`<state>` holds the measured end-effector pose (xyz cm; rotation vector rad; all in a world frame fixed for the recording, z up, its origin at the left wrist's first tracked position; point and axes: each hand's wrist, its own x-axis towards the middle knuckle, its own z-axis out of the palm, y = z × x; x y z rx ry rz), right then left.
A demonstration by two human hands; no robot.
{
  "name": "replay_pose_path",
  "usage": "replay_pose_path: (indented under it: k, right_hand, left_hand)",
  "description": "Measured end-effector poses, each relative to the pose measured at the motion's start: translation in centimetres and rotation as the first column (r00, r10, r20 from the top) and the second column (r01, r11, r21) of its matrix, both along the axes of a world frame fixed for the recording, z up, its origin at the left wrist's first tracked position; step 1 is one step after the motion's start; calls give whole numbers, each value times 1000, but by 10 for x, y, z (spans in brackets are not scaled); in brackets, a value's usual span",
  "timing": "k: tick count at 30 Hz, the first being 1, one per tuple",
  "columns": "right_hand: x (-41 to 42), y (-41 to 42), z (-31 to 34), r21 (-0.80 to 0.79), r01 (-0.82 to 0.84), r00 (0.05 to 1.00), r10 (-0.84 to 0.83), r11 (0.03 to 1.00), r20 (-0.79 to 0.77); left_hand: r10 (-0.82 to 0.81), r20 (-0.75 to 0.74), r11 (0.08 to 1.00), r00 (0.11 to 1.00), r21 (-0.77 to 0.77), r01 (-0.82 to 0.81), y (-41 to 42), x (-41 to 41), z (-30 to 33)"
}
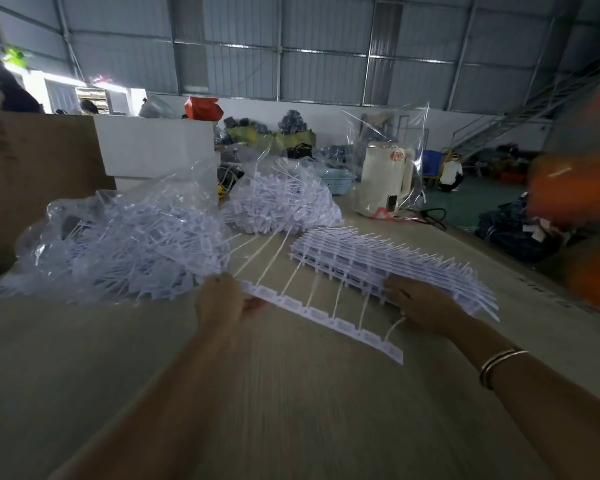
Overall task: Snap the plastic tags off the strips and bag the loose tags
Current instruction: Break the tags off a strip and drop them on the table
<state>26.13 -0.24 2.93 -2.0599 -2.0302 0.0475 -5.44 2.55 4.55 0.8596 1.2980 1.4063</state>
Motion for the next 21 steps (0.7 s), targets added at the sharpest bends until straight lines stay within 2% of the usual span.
replay_pose_path:
  k: [4,7,9,11,12,13,15,18,20,21]
  right_hand:
    - [-11,-3,11,117,20,993,-7,993,-116]
    - [-44,-9,29,318,12,981,49,948,-185]
    - [-77,-22,39,413,-124,947,232,902,-221]
    - [-111,-41,44,424,-416,870,488,805,-73]
    - [-125,-50,45,406,-552,803,596,728,22]
    - [-136,-58,45,376,-654,730,678,656,88]
    - [-153,-66,42,258,-787,611,768,561,194]
    - [-165,-67,25,69,-831,532,753,552,387]
    - [-166,-65,19,17,-806,531,711,591,461]
    - [-166,-65,19,14,-796,540,698,606,470]
  left_hand:
    - [-38,-310,999,950,15,45,1,-10,-7]
    - [-207,-511,975,834,-36,220,0,-5,-4]
    - [-301,-627,934,718,-43,354,-4,6,-2]
    - [-346,-705,889,619,-35,457,-9,17,-2]
    - [-366,-706,871,606,-31,490,-11,21,-2]
    - [-422,-647,851,634,-41,524,-12,23,-1]
    - [-534,-538,781,652,-19,624,-14,22,-1]
    - [-570,-468,766,675,-7,642,-19,22,1]
    - [-602,-406,752,688,1,659,-20,25,2]
    - [-601,-432,744,672,5,669,-19,24,3]
